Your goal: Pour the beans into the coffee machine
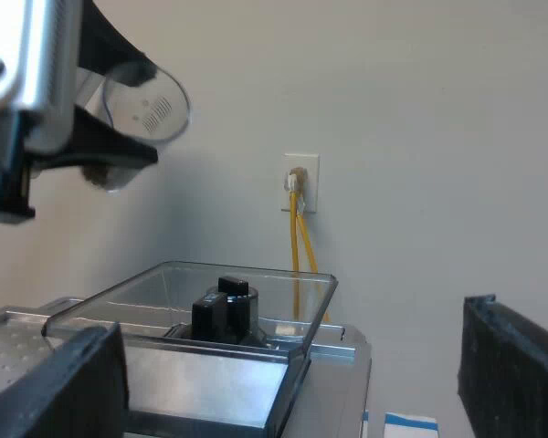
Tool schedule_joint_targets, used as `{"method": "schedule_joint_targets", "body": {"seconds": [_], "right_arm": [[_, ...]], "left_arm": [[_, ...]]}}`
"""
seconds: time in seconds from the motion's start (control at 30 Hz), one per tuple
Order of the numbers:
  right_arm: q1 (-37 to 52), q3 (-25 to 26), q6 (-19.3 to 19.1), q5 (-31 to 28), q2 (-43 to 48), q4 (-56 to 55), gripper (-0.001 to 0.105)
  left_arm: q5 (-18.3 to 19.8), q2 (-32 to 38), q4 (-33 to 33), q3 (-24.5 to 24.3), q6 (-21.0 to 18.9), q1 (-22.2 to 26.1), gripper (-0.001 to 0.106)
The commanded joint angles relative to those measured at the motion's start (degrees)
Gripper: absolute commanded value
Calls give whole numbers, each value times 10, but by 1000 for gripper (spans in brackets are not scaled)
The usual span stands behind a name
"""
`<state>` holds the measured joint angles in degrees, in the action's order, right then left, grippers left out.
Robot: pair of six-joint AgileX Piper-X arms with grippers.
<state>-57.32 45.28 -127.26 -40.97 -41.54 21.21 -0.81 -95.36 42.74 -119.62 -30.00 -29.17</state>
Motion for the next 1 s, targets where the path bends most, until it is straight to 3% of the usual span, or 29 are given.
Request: {"method": "schedule_joint_targets", "body": {"seconds": [0.03, 0.2, 0.63, 0.77, 1.0], "right_arm": [[0, 5, 0, 2, 2, 7, 75], [0, 5, 0, 2, 2, 7, 75], [0, 5, 0, 2, 2, 7, 75], [0, 5, 0, 2, 2, 7, 75], [0, 5, 0, 2, 2, 7, 75]], "left_arm": [[-3, -4, -1, -6, 38, -2, 0], [-2, -6, -1, -6, 115, -2, 0], [-2, -17, 5, -6, 207, -2, 0], [-2, -20, 5, -6, 284, -2, 0], [-2, -27, 6, -6, 361, -2, 0]]}}
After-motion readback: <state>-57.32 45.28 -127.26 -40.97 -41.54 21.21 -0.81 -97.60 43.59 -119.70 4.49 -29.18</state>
